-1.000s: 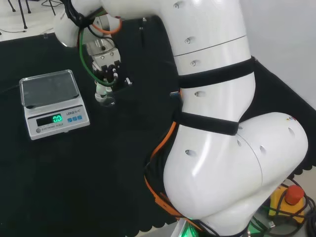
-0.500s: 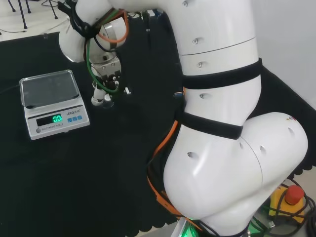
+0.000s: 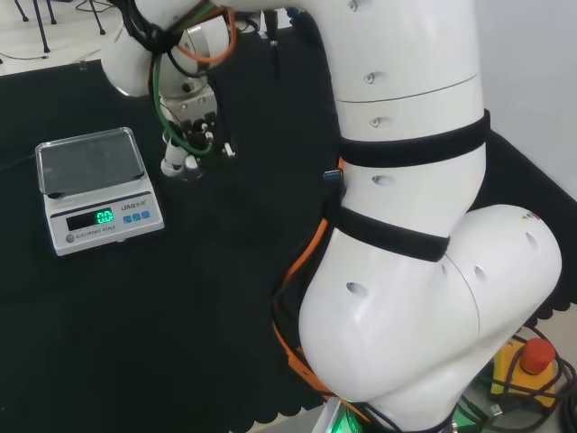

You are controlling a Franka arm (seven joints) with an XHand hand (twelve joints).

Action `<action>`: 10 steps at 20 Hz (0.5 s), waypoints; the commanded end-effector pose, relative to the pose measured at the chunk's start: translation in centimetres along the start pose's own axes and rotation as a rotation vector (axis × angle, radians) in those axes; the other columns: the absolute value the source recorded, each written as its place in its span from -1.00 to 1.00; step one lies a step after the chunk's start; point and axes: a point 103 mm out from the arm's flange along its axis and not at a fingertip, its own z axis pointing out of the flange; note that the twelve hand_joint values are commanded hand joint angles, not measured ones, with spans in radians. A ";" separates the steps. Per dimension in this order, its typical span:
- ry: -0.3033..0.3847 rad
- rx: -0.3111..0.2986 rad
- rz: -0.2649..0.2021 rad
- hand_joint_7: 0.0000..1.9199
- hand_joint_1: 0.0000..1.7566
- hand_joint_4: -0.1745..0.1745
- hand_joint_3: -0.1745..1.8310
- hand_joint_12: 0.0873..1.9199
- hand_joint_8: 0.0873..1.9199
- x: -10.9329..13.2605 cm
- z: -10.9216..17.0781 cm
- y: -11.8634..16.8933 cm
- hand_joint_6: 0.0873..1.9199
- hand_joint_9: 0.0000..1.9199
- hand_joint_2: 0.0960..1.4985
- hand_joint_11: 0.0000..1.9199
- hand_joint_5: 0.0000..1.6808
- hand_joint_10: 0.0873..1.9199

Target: Pick up the beaker.

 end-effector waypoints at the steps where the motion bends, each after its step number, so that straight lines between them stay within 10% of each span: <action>1: -0.010 -0.035 -0.010 0.23 0.35 -0.15 -0.34 -0.43 -0.14 -0.5 -3.8 -0.9 -0.59 0.61 -0.12 0.65 0.60 -0.78; 10: 0.001 -0.095 -0.039 0.24 0.35 -0.15 -0.34 -0.43 -0.14 1.4 -8.7 -0.3 -0.59 0.61 -0.12 0.66 0.60 -0.78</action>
